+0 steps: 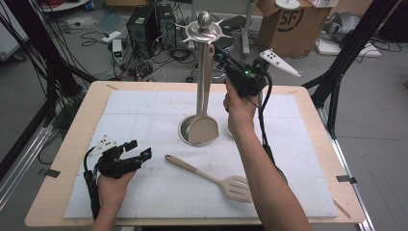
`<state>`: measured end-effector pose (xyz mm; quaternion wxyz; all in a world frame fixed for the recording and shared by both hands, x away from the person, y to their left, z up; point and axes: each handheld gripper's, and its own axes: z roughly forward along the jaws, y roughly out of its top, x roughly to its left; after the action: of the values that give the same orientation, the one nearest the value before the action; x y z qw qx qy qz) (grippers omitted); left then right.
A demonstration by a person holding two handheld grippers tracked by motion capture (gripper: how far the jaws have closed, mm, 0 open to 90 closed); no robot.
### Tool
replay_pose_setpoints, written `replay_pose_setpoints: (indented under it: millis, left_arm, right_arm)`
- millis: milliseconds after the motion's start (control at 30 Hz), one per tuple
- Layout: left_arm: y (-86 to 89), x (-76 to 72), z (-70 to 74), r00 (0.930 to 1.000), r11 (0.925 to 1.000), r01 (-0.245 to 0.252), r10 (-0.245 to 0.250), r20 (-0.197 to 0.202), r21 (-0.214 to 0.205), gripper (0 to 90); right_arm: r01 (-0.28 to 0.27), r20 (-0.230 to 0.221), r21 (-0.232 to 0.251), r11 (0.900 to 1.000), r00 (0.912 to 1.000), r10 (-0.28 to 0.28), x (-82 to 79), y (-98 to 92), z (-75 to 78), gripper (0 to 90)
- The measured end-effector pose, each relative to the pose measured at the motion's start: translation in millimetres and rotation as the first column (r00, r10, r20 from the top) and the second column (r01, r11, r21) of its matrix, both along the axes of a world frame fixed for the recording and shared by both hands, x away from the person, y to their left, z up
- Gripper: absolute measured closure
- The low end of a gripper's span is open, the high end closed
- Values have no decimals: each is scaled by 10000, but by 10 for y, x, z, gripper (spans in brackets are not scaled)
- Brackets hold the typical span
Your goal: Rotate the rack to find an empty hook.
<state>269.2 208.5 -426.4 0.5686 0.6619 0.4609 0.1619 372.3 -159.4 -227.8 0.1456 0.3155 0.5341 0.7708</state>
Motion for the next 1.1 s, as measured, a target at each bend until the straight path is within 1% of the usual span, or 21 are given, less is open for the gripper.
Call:
replay_pose_setpoints:
  millis: [33, 67, 167, 200, 300, 400, 500, 700, 767, 867, 933, 1033, 1100]
  left_arm:
    - [1, 1, -1, 10000, 10000, 6, -6, 2, -2, 261]
    - [4, 0, -1, 10000, 10000, 4, -4, -7, -15, 262]
    - [9, 0, -2, 10000, 10000, -40, 40, -26, -55, 261]
    - [9, -1, -1, 10000, 10000, -28, 28, -9, -52, 262]
    - [4, -5, 5, 10000, 10000, -21, 21, 45, -41, 262]
    - [2, -2, 0, 10000, 10000, -14, 14, 13, -58, 262]
    - [5, -1, -1, 10000, 10000, -19, 19, 7, -57, 262]
    - [16, -9, 3, 10000, 9999, -67, 67, 17, -96, 262]
    - [17, -10, 4, 10000, 9999, -89, 89, 21, -110, 262]
    - [15, -10, 6, 10000, 10000, -54, 54, 37, -83, 262]
    - [13, -11, 8, 10000, 10000, -51, 51, 42, -80, 263]
    - [18, -8, 4, 10000, 9999, -69, 69, 27, -97, 263]
    - [21, -5, 2, 10000, 10000, -65, 65, 19, -74, 263]
  right_arm:
    - [-67, -22, 7, 10000, 10000, 67, -14, 11, 2, 900]
    - [-145, 60, -23, 9999, 9999, 145, -28, 28, 1, 900]
    - [-149, 206, -242, 9996, 9997, 154, -79, 85, 5, 900]
    - [-169, 189, -141, 9998, 9997, 172, -86, 104, 3, 900]
    - [-143, 110, -100, 9998, 9998, 144, -83, 130, -4, 900]
    - [-58, 71, -167, 9998, 10000, 59, -75, 153, 0, 900]
    - [24, 100, -202, 9998, 9999, -22, -60, 162, 0, 900]
    - [159, 50, -337, 9993, 9999, -158, -38, 122, -13, 900]
    - [217, -14, -239, 9995, 9998, -217, -16, 67, -26, 900]
    - [453, -178, 2, 9990, 9988, -452, 36, -41, -55, 900]
    - [549, -306, 303, 9980, 9981, -539, 86, -126, -60, 900]
    - [508, -405, 998, 9937, 9981, -470, 143, -231, -52, 900]
    - [498, -512, 1151, 9921, 9977, -441, 156, -260, -43, 900]
